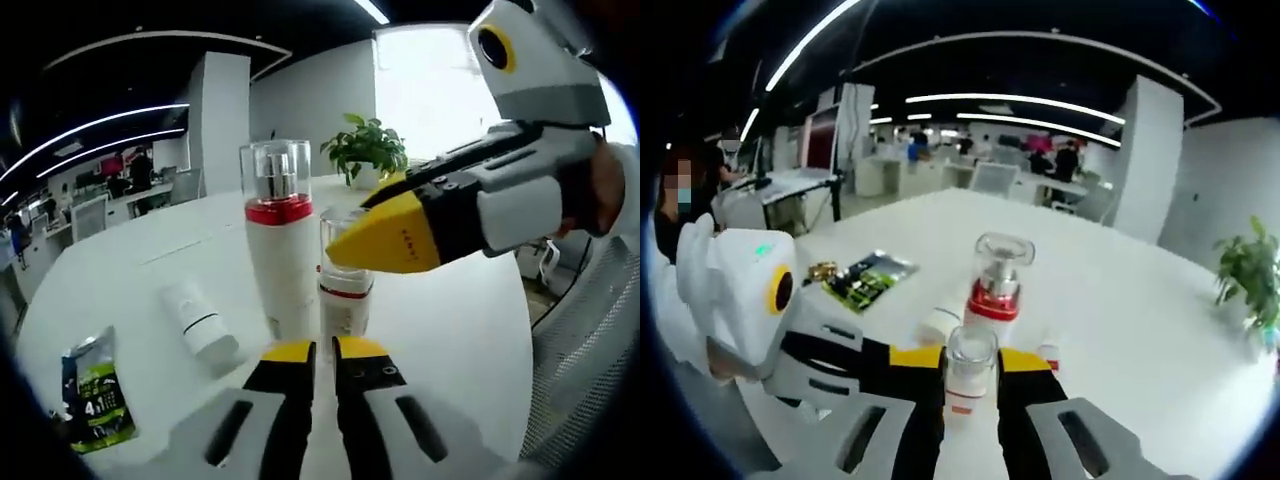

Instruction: Arrange the skincare products in the storage area until every visible bottle or jar stands upright without overlapping.

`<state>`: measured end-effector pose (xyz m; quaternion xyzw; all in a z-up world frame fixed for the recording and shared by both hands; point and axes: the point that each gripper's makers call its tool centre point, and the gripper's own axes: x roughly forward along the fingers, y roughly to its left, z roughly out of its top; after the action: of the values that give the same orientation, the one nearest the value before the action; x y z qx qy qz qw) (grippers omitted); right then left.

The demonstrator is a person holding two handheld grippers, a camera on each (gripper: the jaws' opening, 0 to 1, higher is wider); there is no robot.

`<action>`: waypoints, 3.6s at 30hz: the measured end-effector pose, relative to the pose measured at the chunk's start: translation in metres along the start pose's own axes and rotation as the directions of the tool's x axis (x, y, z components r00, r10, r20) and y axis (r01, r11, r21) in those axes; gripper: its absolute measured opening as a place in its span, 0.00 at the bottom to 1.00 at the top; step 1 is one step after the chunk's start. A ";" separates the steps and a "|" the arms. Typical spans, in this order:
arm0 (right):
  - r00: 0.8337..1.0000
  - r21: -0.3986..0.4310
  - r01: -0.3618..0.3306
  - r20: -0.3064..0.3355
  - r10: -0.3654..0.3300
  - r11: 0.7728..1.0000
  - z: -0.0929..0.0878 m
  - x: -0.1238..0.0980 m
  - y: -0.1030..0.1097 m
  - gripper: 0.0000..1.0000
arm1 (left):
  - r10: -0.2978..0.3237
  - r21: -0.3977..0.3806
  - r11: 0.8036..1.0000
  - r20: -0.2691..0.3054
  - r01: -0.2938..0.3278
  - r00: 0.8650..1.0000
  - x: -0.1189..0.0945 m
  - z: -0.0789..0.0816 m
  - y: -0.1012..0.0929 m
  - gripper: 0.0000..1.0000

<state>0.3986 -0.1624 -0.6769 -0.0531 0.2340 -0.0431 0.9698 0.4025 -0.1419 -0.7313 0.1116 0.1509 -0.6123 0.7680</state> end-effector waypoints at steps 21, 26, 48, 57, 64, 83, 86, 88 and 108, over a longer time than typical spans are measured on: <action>1.000 0.033 0.019 0.003 -0.019 0.999 -0.001 0.011 -0.002 0.11 | -0.028 -0.013 1.000 -0.024 0.027 0.999 0.002 -0.008 -0.008 0.04; 1.000 0.016 0.014 0.008 -0.014 1.000 0.000 0.011 0.000 0.12 | -0.037 -0.009 0.999 -0.026 0.037 0.999 0.003 -0.009 -0.011 0.04; 0.995 0.063 -0.075 -0.064 0.079 0.995 -0.020 0.009 0.011 0.25 | -0.046 -0.040 0.998 -0.005 0.046 0.999 0.003 -0.004 -0.007 0.03; 0.989 0.081 -0.090 -0.113 0.099 0.993 -0.030 0.010 0.015 0.24 | -0.100 -0.019 0.995 -0.005 0.100 0.995 0.007 -0.004 -0.020 0.10; 0.987 0.107 -0.096 -0.121 0.109 0.990 -0.031 0.007 0.015 0.20 | -0.079 -0.022 0.997 -0.012 0.078 0.997 0.010 -0.004 -0.014 0.14; 0.978 0.127 -0.125 -0.151 0.144 0.984 -0.037 0.005 0.020 0.17 | -0.067 -0.019 0.998 -0.007 0.067 0.998 0.013 -0.001 -0.007 0.19; 0.978 0.127 -0.124 -0.149 0.143 0.984 -0.036 0.004 0.019 0.17 | -0.063 -0.017 0.998 -0.008 0.063 0.998 0.013 -0.001 -0.006 0.19; 0.978 0.129 -0.126 -0.148 0.145 0.984 -0.036 0.004 0.019 0.16 | -0.052 -0.017 0.998 -0.011 0.052 0.999 0.012 -0.001 -0.004 0.19; 0.988 0.099 -0.032 -0.149 0.047 0.995 -0.036 -0.013 -0.028 0.21 | -0.023 -0.060 0.998 -0.027 0.021 0.999 0.006 -0.001 0.009 0.19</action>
<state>0.3695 -0.1914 -0.6996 0.0019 0.3056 -0.0390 0.9514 0.4127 -0.1447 -0.7340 0.0954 0.1810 -0.6144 0.7620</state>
